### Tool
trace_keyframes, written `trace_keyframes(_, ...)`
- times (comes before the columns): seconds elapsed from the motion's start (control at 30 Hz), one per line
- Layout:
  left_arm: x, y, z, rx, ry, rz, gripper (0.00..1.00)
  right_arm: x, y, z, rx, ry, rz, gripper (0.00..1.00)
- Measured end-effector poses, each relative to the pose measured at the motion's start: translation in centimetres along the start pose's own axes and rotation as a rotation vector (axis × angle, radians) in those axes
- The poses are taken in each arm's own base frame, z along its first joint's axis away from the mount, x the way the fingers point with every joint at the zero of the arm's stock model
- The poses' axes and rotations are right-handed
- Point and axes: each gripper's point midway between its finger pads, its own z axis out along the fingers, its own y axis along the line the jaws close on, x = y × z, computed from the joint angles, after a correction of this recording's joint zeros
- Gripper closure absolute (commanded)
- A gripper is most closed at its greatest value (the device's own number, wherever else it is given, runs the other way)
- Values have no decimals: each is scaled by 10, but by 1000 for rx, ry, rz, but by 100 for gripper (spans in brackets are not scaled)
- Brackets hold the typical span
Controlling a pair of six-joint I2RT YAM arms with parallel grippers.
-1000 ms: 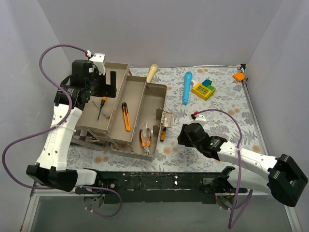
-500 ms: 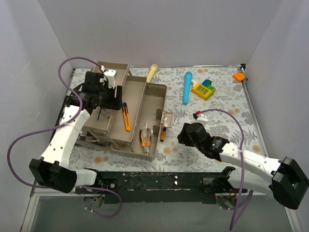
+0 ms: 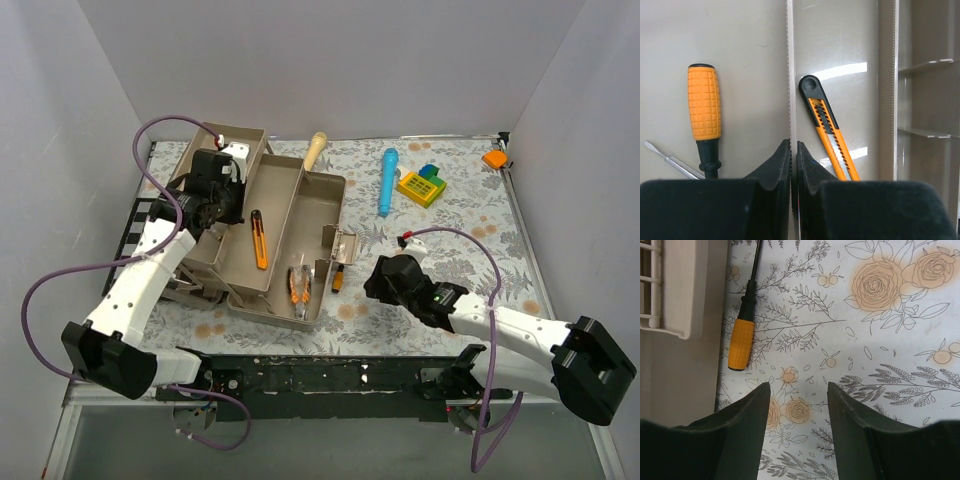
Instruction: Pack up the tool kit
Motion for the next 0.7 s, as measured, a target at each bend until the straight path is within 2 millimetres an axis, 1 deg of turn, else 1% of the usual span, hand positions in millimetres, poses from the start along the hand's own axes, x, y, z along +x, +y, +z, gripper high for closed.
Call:
trace_keyframes(0.1, -3, 5, 5, -34, 0, 5, 100, 6, 1, 6, 2, 22, 4, 42)
trace_keyframes(0.2, -9, 10, 9, -68, 0, 24, 100, 13, 1, 13, 24, 58, -1, 39)
trace_keyframes(0.27, -14, 15, 15, -99, 1, 44, 100, 16, 6, 19, 28, 84, -4, 39)
trace_keyframes(0.37, -23, 23, 26, -145, -6, 71, 100, 16, 19, 27, 18, 106, -5, 38)
trace_keyframes(0.43, -29, 26, 32, -162, -16, 80, 100, 15, 30, 31, 8, 114, -13, 37)
trace_keyframes(0.57, -30, 34, 35, -173, -16, 73, 100, 16, 55, 33, -8, 124, -51, 35)
trace_keyframes(0.7, -31, 44, 39, -192, -13, 65, 100, 17, 76, 38, 22, 131, -102, 35)
